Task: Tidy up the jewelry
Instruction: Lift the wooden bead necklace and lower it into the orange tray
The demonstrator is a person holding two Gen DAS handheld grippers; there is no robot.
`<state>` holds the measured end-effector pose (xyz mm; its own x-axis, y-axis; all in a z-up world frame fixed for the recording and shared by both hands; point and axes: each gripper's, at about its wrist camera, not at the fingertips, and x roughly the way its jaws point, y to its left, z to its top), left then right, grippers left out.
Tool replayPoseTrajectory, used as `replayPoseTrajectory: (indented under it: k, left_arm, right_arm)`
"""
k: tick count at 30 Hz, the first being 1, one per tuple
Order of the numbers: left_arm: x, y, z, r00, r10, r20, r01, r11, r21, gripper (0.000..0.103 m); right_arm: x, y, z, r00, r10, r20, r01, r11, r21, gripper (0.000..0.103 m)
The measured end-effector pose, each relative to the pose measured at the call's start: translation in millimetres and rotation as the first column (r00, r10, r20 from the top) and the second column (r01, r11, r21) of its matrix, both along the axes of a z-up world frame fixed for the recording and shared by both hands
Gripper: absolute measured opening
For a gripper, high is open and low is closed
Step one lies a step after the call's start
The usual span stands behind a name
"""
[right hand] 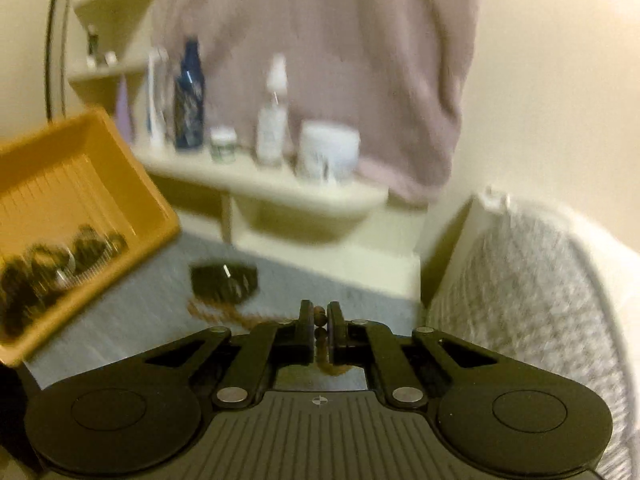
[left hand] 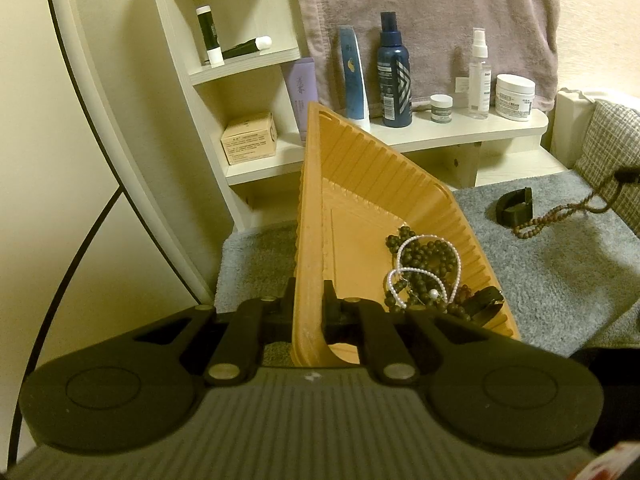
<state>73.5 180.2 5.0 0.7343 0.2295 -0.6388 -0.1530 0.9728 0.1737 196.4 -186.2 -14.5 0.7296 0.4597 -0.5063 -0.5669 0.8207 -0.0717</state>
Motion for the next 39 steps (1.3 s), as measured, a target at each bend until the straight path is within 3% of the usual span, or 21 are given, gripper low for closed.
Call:
replayPoseTrajectory:
  k: [11,26,31,39]
  left_arm:
    - [-0.5,-1.4,-1.4,1.0,-0.001,0.006,0.001,1.0,0.009,0.008]
    - [-0.3,-2.4,-0.4,1.0,-0.002,0.008,0.002,1.0,0.006,0.008]
    - [-0.2,-2.5,-0.5,1.0,-0.003,0.007,0.003,1.0,0.006,0.008]
    - [-0.4,-2.4,-0.5,1.0,-0.002,0.008,0.002,1.0,0.004,0.008]
  right_arm:
    - [-20.0,14.2,72.6,0.986,0.083,0.142,-0.092,0.994,0.061,0.006]
    - [-38.5,39.9,107.2,0.963,0.188,0.193,-0.208,0.974,0.087,0.006]
    - [-47.1,60.5,129.4,0.941,0.264,0.214,-0.296,0.946,0.134,0.006]
    - [-39.8,117.5,155.7,0.873,0.425,0.239,-0.471,0.862,0.188,0.006]
